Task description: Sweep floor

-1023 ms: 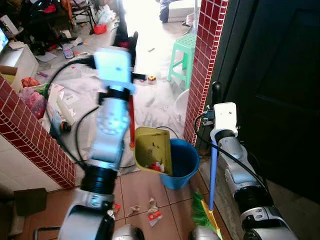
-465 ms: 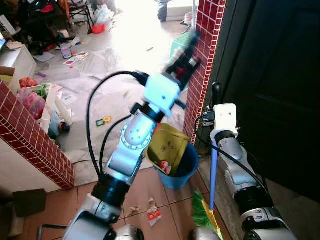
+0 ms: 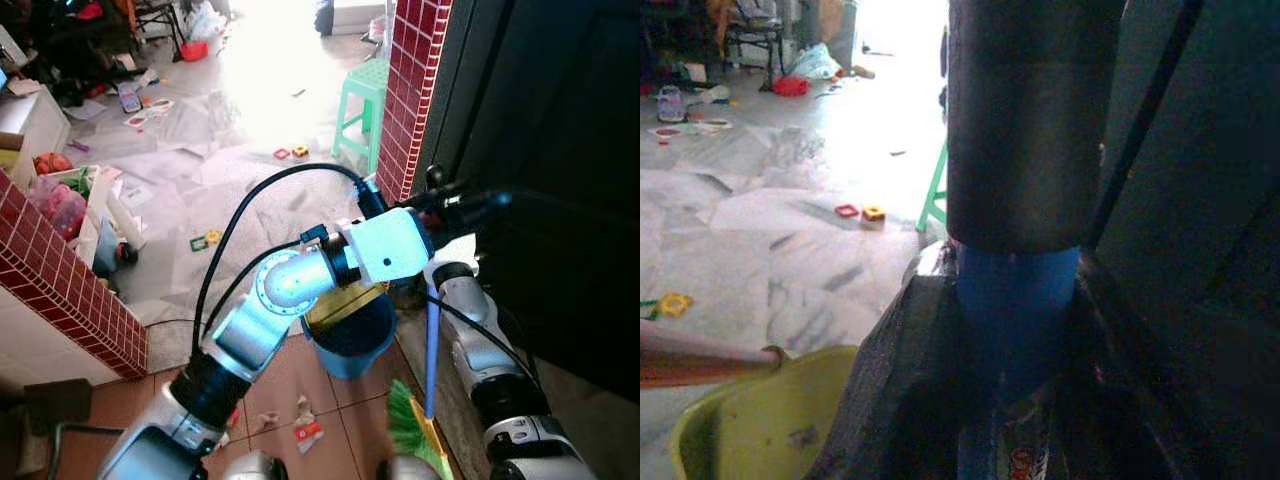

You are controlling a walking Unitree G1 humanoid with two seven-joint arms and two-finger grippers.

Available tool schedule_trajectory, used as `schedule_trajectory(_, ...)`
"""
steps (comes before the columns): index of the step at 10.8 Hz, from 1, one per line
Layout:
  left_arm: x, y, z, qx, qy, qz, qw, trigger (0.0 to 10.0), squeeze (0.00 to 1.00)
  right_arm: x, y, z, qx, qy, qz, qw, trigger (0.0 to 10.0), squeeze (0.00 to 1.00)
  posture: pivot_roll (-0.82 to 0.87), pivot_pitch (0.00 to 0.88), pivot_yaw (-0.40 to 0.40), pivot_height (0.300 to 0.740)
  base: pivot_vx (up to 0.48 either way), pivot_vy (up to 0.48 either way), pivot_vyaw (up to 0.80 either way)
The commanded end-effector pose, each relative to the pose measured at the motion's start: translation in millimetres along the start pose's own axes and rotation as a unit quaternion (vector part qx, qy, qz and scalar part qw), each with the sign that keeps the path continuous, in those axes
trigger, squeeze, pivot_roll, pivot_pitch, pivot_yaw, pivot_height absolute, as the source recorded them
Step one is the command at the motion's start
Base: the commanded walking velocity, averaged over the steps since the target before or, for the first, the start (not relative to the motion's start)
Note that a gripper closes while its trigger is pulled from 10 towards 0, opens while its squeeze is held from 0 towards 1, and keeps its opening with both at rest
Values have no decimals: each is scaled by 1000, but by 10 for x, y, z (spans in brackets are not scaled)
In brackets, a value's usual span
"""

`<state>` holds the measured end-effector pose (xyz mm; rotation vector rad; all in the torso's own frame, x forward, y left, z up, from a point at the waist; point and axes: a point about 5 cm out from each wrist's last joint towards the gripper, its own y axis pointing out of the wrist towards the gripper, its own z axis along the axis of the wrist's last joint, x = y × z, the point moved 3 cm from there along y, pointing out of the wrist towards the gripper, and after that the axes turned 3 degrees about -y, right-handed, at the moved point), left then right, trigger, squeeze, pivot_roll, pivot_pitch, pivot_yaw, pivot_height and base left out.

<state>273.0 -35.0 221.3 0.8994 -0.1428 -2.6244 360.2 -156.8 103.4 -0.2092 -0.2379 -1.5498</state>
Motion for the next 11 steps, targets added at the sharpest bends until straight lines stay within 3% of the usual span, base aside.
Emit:
schedule_trajectory(1,114,14,-75,-23,-6,-26,999,10000,0,-84,54,167,31,-7,13,999,10000,0,-122,1,53,740,0,0,0)
schedule_trajectory(2,-147,24,-15,-13,8,55,998,10000,0,-80,53,159,31,-7,13,999,10000,0,-122,0,54,740,0,0,0)
schedule_trajectory(3,-542,-32,124,11,1,159,987,10000,0,-70,54,150,31,-9,12,999,10000,0,-122,0,54,740,0,0,0)
schedule_trajectory(4,-941,-154,287,37,0,256,966,10000,0,-67,57,144,31,-10,12,999,10000,0,-117,0,52,740,0,0,0)
schedule_trajectory(6,-1428,-447,546,65,73,374,922,10000,0,-95,49,124,30,-11,15,999,10000,0,-104,0,46,740,0,0,0)
schedule_trajectory(7,-1631,-664,645,63,110,438,890,10000,0,-107,49,125,31,-11,18,999,10000,0,-102,0,42,740,0,0,0)
schedule_trajectory(8,-1718,-770,700,60,127,456,879,10000,0,-111,48,119,31,-12,21,999,10000,0,-98,0,39,740,0,0,0)
schedule_trajectory(9,-1761,-845,614,33,121,468,875,10000,0,-118,49,111,31,-13,23,999,10000,0,-90,0,36,740,0,0,0)
schedule_trajectory(10,-1740,-976,248,-35,75,479,874,10000,0,-143,58,113,30,-10,30,999,10000,0,-89,0,37,740,0,0,0)
schedule_trajectory(11,-1677,-1058,12,-70,34,488,870,10000,0,-185,57,105,27,0,42,999,10000,0,-89,0,37,740,0,0,0)
